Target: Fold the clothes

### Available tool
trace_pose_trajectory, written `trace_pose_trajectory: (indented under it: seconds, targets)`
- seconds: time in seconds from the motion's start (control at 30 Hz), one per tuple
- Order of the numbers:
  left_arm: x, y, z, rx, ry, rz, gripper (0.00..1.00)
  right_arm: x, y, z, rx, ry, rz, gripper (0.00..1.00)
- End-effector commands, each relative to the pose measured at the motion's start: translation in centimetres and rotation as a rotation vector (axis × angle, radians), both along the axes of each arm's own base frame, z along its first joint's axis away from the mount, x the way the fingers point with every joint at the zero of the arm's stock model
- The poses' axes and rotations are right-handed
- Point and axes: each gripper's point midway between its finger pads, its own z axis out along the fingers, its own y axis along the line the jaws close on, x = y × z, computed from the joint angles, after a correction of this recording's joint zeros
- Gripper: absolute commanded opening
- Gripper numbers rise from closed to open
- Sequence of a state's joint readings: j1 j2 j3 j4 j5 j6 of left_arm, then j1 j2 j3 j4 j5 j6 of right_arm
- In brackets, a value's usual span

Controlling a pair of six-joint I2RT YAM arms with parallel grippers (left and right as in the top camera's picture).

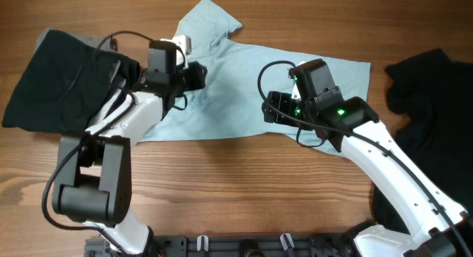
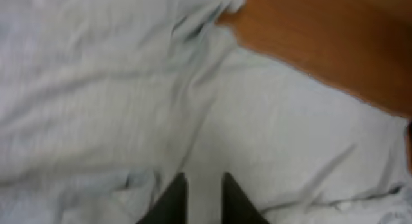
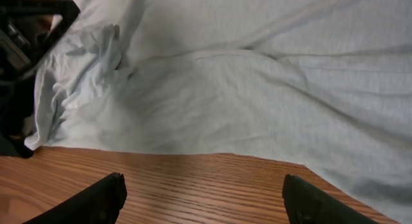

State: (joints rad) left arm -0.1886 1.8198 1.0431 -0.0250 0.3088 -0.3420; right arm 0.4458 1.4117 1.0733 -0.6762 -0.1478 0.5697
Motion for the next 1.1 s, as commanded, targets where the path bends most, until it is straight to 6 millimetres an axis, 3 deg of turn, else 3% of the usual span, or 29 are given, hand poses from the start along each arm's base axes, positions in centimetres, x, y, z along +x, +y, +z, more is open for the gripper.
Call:
trace_pose_trajectory:
  seconds: [0.0, 0.03, 0.07, 0.13, 0.2, 0.37, 0.5, 0.53, 0.57, 0.6, 0.63, 0.77, 0.87, 0.97, 1.03, 1.07]
  targets:
    - [-1.2, 3.6, 0.3, 0.107, 0.062, 0.105, 0.57, 0.3, -0.3, 0.6, -0.016, -0.032, 0.005, 0.83]
    - [-1.6, 4.4, 0.1, 0.127, 0.085, 0.128, 0.60, 0.3, -0.3, 0.6, -0.016, -0.032, 0.005, 0.83]
    - [-2.2, 5.3, -0.2, 0.135, 0.120, 0.145, 0.56, 0.3, -0.3, 0.6, -0.016, -0.033, 0.005, 0.84]
    - [-3.1, 6.3, -1.0, 0.142, 0.172, 0.162, 0.39, 0.3, -0.3, 0.6, -0.016, -0.033, 0.005, 0.84]
    - [-3.4, 7.0, -2.1, 0.148, 0.207, 0.174, 0.28, 0.4, -0.2, 0.6, -0.015, -0.034, 0.005, 0.84]
    - [-2.4, 5.5, -4.1, 0.126, 0.200, 0.137, 0.35, 0.4, -0.2, 0.7, -0.014, -0.035, 0.005, 0.84]
    - [-1.3, 4.5, -3.9, 0.111, 0.148, 0.118, 0.34, 0.4, -0.2, 0.7, -0.014, -0.035, 0.005, 0.84]
    - [-1.0, 4.2, -3.6, 0.108, 0.128, 0.114, 0.29, 0.4, -0.2, 0.7, -0.014, -0.036, 0.005, 0.84]
    - [-0.7, 4.0, -3.4, 0.105, 0.113, 0.110, 0.12, 0.4, -0.2, 0.7, -0.014, -0.036, 0.004, 0.84]
    - [-0.3, 3.8, -3.0, 0.100, 0.090, 0.109, 0.04, 0.4, -0.2, 0.7, -0.014, -0.036, 0.004, 0.84]
    - [0.3, 3.5, -2.4, 0.083, 0.057, 0.102, 0.04, 0.4, -0.2, 0.7, -0.013, -0.036, 0.003, 0.84]
    - [2.5, 2.4, 1.3, -0.016, -0.058, 0.062, 0.04, 0.4, -0.2, 0.7, -0.015, -0.036, 0.005, 0.84]
    - [3.4, 2.4, 4.5, -0.021, -0.081, 0.060, 0.04, 0.9, -2.0, 0.5, -0.083, -0.052, -0.049, 0.83]
    - [1.9, 2.6, 6.0, 0.025, -0.036, 0.026, 0.43, 1.2, -5.4, 0.7, -0.105, -0.031, -0.147, 0.86]
    - [0.2, 3.2, 6.6, 0.070, 0.002, 0.017, 0.56, 1.1, -8.5, 0.8, -0.107, 0.004, -0.228, 0.86]
    - [-0.7, 3.9, 6.8, 0.105, 0.025, 0.032, 0.57, 0.8, -10.0, 0.7, -0.101, 0.028, -0.269, 0.86]
